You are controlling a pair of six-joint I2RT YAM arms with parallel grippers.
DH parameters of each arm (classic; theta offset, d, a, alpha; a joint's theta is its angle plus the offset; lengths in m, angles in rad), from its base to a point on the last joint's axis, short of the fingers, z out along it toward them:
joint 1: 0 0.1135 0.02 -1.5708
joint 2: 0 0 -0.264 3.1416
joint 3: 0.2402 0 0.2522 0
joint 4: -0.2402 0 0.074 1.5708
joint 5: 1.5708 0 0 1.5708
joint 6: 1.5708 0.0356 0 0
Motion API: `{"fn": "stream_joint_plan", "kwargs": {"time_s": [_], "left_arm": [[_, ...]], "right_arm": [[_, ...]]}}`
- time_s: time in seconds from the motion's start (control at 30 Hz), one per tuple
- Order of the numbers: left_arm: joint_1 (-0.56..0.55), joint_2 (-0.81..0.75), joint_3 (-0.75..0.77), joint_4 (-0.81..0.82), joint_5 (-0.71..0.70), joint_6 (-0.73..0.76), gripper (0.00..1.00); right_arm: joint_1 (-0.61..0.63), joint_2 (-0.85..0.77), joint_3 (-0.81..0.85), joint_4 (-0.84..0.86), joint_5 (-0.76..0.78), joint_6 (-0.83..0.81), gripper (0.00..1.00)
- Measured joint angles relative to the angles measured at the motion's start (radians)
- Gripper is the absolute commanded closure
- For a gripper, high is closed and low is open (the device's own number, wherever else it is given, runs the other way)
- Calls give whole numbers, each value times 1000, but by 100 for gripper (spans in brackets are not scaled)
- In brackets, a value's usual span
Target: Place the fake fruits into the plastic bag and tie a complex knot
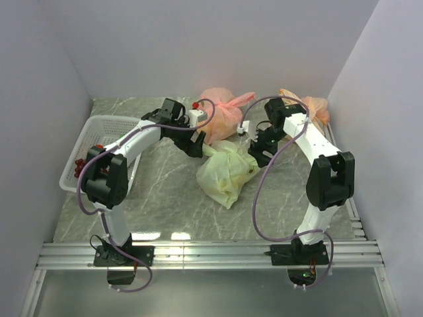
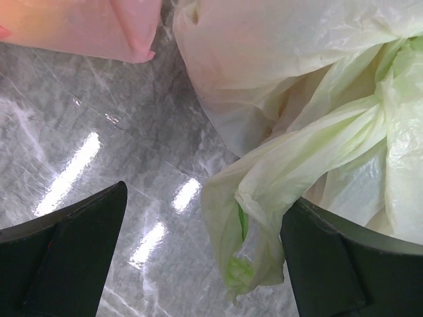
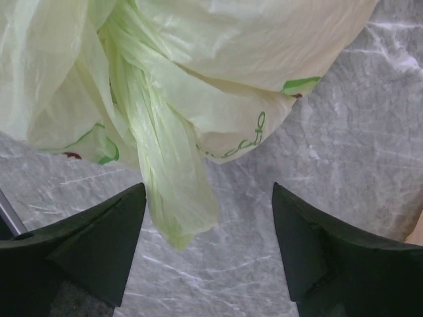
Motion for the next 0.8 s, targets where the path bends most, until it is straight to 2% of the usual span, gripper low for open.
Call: {"fn": "stream_joint_plan", "kwargs": {"time_s": [0.03,0.1,0.13,0.2,0.23,0.27,0.3,0.33,0.4,0.43,0.6,0.8], "left_arm": [[0,1,3,0,-1,-2,1],[0,7,14,1,-3,-2,1],[0,13,20,5,-6,-2,1],[0,19,22,19,-14,-1,1],[0,21,22,24,-18,-1,1],[-1,23,22,30,-22,-1,9],[-2,26,22,35,-26,-3,23],[-5,29,22,39,-27,-5,57],[-9,39,22,44,-27,-8,91],[-11,44,22,46,-27,-15,100],[6,34,2,61,-41,-83,100],[119,-105,-80,89,-14,-235,100]], "right_arm": [[7,3,0,3,3,2,31],[15,11,0,14,8,5,42],[19,18,0,22,11,11,54],[23,27,0,43,19,23,66],[25,29,-1,54,24,28,80],[26,29,-2,61,26,35,89],[26,29,-2,68,30,41,97],[26,28,-2,76,34,47,100],[26,28,-7,97,44,69,100],[26,26,-13,112,52,83,100],[19,-31,-85,193,91,170,100],[3,-167,-115,294,71,295,100]]}}
